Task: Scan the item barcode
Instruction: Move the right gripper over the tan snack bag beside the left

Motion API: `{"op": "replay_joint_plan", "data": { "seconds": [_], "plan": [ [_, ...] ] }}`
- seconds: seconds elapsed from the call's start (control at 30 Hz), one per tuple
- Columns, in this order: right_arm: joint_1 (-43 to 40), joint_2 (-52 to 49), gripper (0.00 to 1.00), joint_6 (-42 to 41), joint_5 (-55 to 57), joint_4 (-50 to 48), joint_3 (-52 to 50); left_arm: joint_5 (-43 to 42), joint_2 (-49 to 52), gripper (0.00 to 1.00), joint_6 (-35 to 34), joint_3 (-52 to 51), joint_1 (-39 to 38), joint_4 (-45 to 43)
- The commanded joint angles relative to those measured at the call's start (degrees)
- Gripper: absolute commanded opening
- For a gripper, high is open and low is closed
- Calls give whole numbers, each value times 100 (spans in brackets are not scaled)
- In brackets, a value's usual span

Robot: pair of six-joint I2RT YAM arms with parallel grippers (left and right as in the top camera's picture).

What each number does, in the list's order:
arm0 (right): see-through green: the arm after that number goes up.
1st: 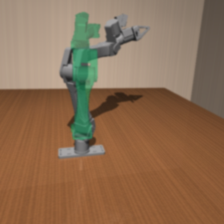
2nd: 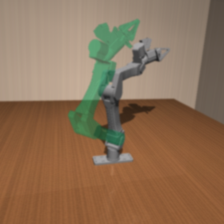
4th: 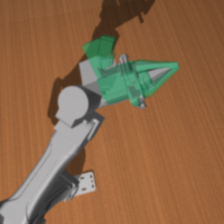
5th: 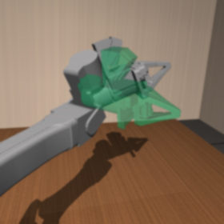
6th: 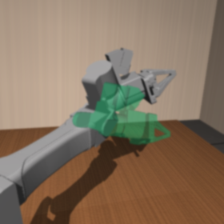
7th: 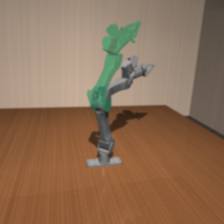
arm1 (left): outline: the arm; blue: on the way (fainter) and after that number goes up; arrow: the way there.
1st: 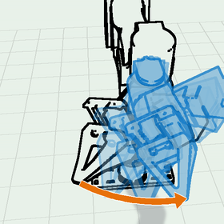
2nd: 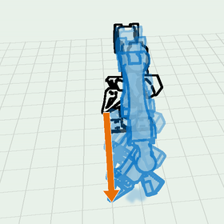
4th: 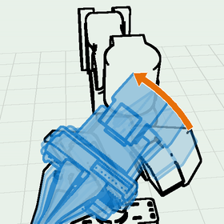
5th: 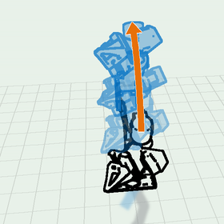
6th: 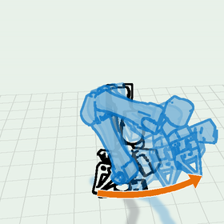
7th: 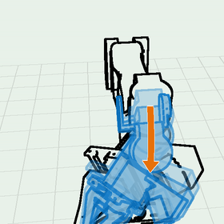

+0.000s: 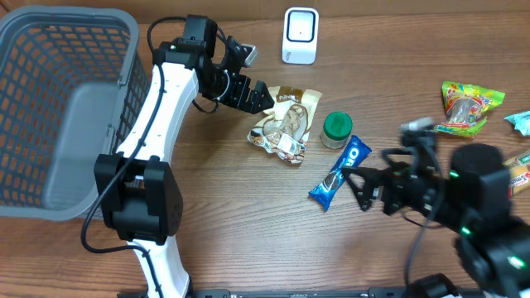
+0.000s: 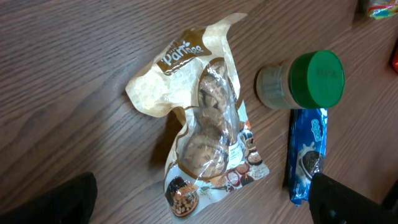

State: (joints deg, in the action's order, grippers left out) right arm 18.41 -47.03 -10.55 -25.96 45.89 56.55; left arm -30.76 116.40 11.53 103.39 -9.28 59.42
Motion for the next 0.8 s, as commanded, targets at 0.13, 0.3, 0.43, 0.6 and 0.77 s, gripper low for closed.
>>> {"op": "replay_joint_plan", "data": {
  "seconds": [0.13,0.3,0.43,0.6,0.77],
  "plan": [
    [22,-568,72,-61,-1303,-1202,-949,-24,50,100,-151,-470,37,-472],
    [103,-1655,14,201,-2415,-1735,-946,-195,50,100,-299,-861,37,-933],
    [422,-2531,4,111,-2450,-2498,-946,-210,50,100,-302,-920,37,-1019],
    [553,-3254,4,-356,-1801,-3254,-946,-208,50,100,-299,-920,37,-1119],
    [555,-3821,4,-841,-789,-3840,-946,-208,50,100,-345,-920,37,-1421]
  ]
}}
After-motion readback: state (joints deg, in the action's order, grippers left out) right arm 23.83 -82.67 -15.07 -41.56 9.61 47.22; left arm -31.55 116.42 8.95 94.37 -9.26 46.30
